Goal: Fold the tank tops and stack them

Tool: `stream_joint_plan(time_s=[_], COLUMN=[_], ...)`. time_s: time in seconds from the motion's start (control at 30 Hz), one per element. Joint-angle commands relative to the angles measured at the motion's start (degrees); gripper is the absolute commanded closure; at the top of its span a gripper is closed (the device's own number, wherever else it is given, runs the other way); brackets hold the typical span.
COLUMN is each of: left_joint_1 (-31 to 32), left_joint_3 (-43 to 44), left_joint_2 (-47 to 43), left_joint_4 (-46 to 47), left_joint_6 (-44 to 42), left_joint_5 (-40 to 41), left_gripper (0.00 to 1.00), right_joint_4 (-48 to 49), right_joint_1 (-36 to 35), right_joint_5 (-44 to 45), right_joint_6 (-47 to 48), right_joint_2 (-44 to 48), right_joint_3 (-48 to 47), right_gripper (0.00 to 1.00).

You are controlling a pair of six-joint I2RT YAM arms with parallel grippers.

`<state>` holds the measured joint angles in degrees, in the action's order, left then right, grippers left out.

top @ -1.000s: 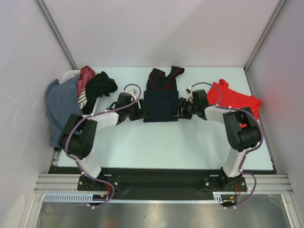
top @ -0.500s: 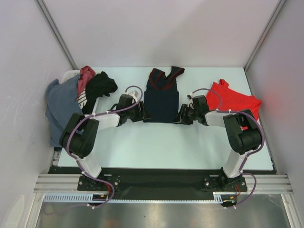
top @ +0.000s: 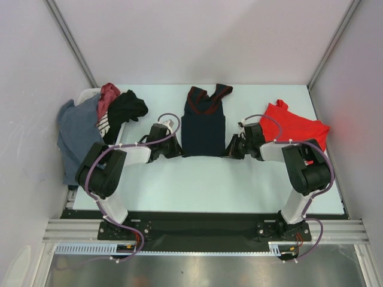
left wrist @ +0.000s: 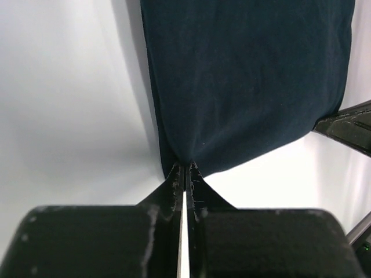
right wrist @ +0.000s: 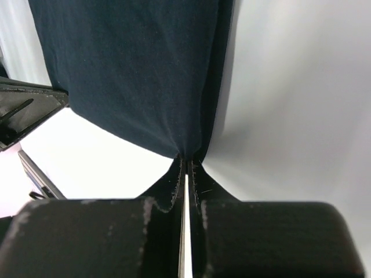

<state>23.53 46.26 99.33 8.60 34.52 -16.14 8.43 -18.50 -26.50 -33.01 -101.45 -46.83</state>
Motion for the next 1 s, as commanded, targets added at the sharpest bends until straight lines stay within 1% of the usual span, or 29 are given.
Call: stream_joint_plan(time_s=[0.0, 0.07, 0.17, 0.3, 0.33, 0.4, 0.43, 0.53, 0.57, 0.67, 0.7, 0.73, 0.8, 0.83, 0.9, 0.93, 0.97], left_joint_1=[0.4, 0.6, 1.3, 3.3, 4.6, 6.1, 7.8, 11.9, 12.8, 16.4, 17.2, 18.5, 19.6, 20.6, 21.3, 21.8, 22.0], left_joint_3=[-1.4, -2.3, -4.3, -9.0, -11.5, -14.2, -16.8, -21.5, -22.3, -25.7, -26.4, -27.4, -28.1, -28.4, -28.5, -28.4, -28.4], left_joint_2=[-0.4, -1.1, -3.5, -9.1, -12.4, -15.9, -19.3, -25.0, -26.3, -31.6, -33.1, -36.2, -39.4, -42.5, -45.5, -48.2, -49.6], left_joint_4=[0.0, -0.7, -2.4, -4.9, -5.3, -6.5, -6.9, -7.7, -8.2, -10.6, -11.8, -13.0, -15.6, -18.8, -22.2, -25.8, -27.4], left_joint_6=[-0.3, -0.3, -0.6, -0.6, -0.4, 0.0, 0.4, 2.5, 3.7, 6.4, 7.1, 7.7, 9.0, 9.3, 10.6, 10.9, 11.4], left_joint_5=[0.8, 0.7, 0.9, 1.0, 1.5, 2.7, 3.1, 4.0, 4.3, 5.3, 6.3, 6.9, 8.4, 9.7, 11.3, 13.0, 13.2], left_gripper=[1.0, 1.0, 1.0, 1.0, 1.0, 1.0, 1.0, 0.99, 1.0, 1.0, 1.0, 1.0, 0.99, 0.96, 0.9, 0.79, 0.7], right_joint_4=[-0.9, -1.7, -5.5, -15.4, -16.8, -20.4, -21.6, -27.1, -30.4, -35.0, -38.0, -39.3, -42.8, -44.0, -47.6, -48.3, -48.5], right_joint_1=[0.4, 0.3, 0.0, -1.6, -2.5, -3.5, -4.0, -6.6, -8.6, -12.3, -14.3, -15.3, -17.5, -18.1, -19.0, -19.1, -19.1], right_joint_5=[-0.7, -0.8, -0.8, 3.3, 3.9, 5.4, 6.0, 8.8, 10.6, 13.6, 15.0, 15.4, 16.2, 16.8, 19.0, 19.6, 19.7], right_joint_6=[-0.1, -0.1, 0.8, 2.3, 2.3, 2.0, 1.7, -0.2, -0.8, -4.2, -5.6, -6.2, -6.9, -7.6, -8.2, -8.6, -8.6], right_joint_2=[3.3, 4.1, 6.7, 13.4, 16.7, 20.0, 22.0, 29.2, 33.1, 38.9, 41.7, 43.2, 46.6, 47.6, 51.2, 52.1, 53.3], right_joint_3=[1.7, 2.9, 4.0, 8.1, 9.1, 12.2, 13.0, 15.6, 16.0, 17.2, 17.4, 17.6, 17.6, 17.3, 16.2, 15.7, 15.4], right_gripper=[1.0, 1.0, 1.0, 1.0, 1.0, 1.0, 1.0, 1.0, 1.0, 1.0, 0.98, 0.95, 0.67, 0.58, 0.48, 0.44, 0.38])
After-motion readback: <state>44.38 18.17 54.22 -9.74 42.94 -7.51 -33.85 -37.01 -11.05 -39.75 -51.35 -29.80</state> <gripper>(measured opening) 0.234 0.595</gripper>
